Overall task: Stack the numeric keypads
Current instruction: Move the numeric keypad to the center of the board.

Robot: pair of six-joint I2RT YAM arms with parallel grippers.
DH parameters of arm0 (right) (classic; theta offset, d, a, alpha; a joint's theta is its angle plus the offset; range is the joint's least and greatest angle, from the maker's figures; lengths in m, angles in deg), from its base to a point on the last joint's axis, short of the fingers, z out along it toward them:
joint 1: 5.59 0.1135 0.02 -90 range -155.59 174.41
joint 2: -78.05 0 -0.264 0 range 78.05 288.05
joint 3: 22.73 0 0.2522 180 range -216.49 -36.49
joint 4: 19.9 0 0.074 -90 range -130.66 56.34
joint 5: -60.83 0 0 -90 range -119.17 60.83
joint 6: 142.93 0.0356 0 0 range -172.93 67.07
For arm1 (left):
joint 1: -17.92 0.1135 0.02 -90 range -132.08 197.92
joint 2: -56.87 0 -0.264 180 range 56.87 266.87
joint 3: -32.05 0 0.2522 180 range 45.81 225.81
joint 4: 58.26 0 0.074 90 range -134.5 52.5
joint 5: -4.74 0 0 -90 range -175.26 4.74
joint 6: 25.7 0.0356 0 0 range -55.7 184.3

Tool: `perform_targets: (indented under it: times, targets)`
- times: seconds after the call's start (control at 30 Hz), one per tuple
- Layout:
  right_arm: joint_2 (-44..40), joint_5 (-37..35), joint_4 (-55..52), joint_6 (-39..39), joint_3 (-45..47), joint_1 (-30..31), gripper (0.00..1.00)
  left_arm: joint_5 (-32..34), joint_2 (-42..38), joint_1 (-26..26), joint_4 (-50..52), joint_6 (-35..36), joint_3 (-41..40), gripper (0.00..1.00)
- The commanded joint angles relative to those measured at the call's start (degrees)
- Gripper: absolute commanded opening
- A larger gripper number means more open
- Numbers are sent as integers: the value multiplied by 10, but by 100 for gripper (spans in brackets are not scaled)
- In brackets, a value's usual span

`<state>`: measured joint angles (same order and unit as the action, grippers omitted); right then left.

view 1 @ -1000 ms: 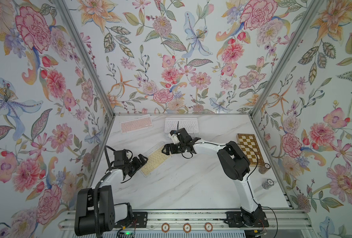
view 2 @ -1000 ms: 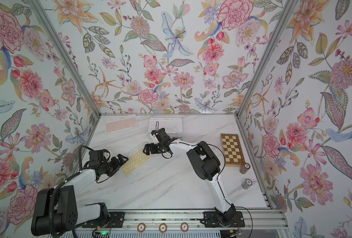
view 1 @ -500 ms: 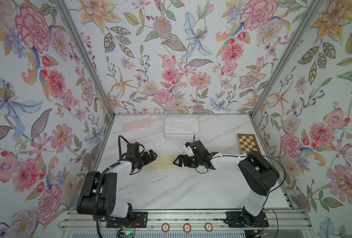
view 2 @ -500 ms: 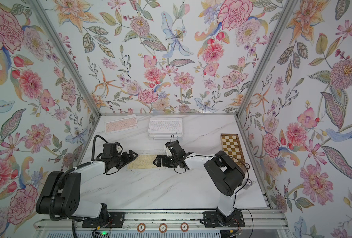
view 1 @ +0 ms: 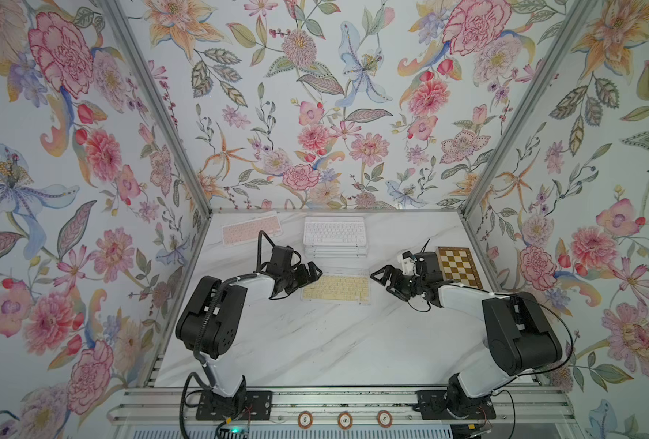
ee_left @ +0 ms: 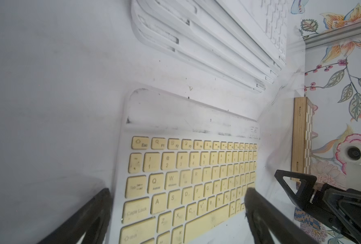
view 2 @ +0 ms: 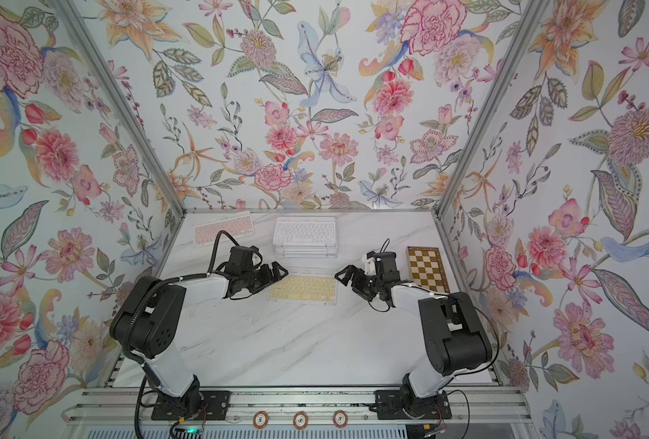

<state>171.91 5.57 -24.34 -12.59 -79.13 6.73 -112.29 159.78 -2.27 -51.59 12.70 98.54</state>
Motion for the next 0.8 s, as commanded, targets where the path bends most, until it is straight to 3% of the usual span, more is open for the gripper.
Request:
perform_targets:
  times: [0.0,0.4,0.77]
  targets:
    - [44,57,26,-3,-11,0,99,-6,30,-17,27,-9,29,99]
    - [123,81,137,54,-37,-21,99,-2,72,-31,38,-9,68,99]
    - [168,96,162,64,-65,-29,99,-4,89,-36,34,-14,75,99]
